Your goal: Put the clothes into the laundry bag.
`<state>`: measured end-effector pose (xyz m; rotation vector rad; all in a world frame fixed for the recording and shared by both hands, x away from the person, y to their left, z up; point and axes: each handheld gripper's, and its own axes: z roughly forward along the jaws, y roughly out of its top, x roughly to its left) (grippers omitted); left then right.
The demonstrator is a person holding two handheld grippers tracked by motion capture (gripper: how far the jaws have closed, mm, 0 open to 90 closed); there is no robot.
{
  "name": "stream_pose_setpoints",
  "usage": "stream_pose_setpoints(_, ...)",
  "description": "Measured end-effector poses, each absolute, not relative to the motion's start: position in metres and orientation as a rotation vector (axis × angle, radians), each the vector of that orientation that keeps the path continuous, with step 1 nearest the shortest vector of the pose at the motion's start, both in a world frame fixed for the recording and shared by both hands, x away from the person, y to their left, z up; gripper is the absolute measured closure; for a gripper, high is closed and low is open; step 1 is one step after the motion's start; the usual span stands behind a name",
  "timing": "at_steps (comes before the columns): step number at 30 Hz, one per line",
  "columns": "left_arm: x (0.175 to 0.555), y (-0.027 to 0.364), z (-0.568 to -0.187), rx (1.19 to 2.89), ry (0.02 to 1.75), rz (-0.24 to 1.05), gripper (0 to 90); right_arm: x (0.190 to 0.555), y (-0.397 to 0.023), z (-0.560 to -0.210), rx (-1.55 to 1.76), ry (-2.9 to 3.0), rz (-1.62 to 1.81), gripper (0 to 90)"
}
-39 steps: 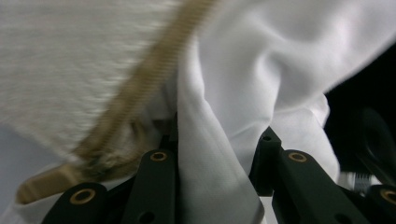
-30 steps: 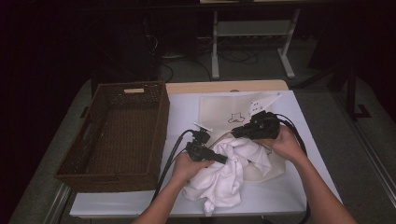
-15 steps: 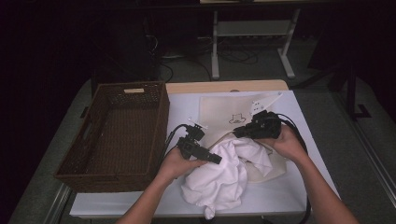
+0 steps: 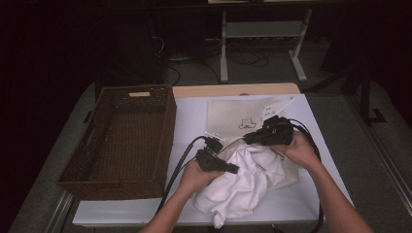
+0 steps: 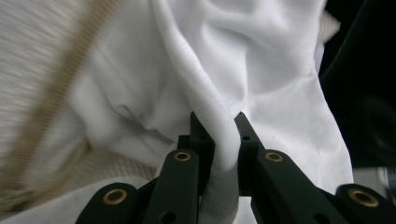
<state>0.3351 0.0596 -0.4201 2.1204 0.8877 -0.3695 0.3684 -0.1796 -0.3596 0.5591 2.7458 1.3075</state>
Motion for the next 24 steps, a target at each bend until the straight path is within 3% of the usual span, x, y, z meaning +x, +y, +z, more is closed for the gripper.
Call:
stream_pose_setpoints(9,0.343,0.064,-0.428,2.132,0.983,-0.305,78.2,0.36,-0.174,-0.358,0.524,2.744,1.34,84.2)
stream_pose_setpoints(10,0.342,0.064,-0.427,2.14,0.981,-0.292,65.5,0.36,-0.175,-0.362,0.542,2.751,1.331,84.1)
stream_pose_setpoints(11,0.341,0.064,-0.426,2.148,0.97,-0.298,65.5,0.36,-0.175,-0.362,0.542,2.751,1.331,84.1)
stream_pose_setpoints(14,0.333,0.066,-0.412,2.143,0.907,-0.315,44.2,0.361,-0.181,-0.368,0.572,2.752,1.331,84.1)
stream_pose_setpoints(18,0.331,0.058,-0.411,2.185,0.902,-0.337,36.9,0.361,-0.181,-0.367,0.573,2.744,1.34,84.1)
stream_pose_setpoints(19,0.332,0.052,-0.416,2.217,0.91,-0.35,30.8,0.361,-0.178,-0.367,0.562,2.744,1.342,84.1)
stream_pose_setpoints(22,0.335,0.035,-0.433,2.286,0.957,-0.342,32.6,0.361,-0.174,-0.368,0.559,2.75,1.347,84.1)
stream_pose_setpoints(23,0.335,0.035,-0.433,2.286,0.957,-0.342,36.8,0.361,-0.174,-0.368,0.559,2.75,1.347,84.1)
stream_pose_setpoints(24,0.336,0.029,-0.439,2.327,0.921,-0.282,46.8,0.361,-0.172,-0.371,0.558,2.759,1.342,84.2)
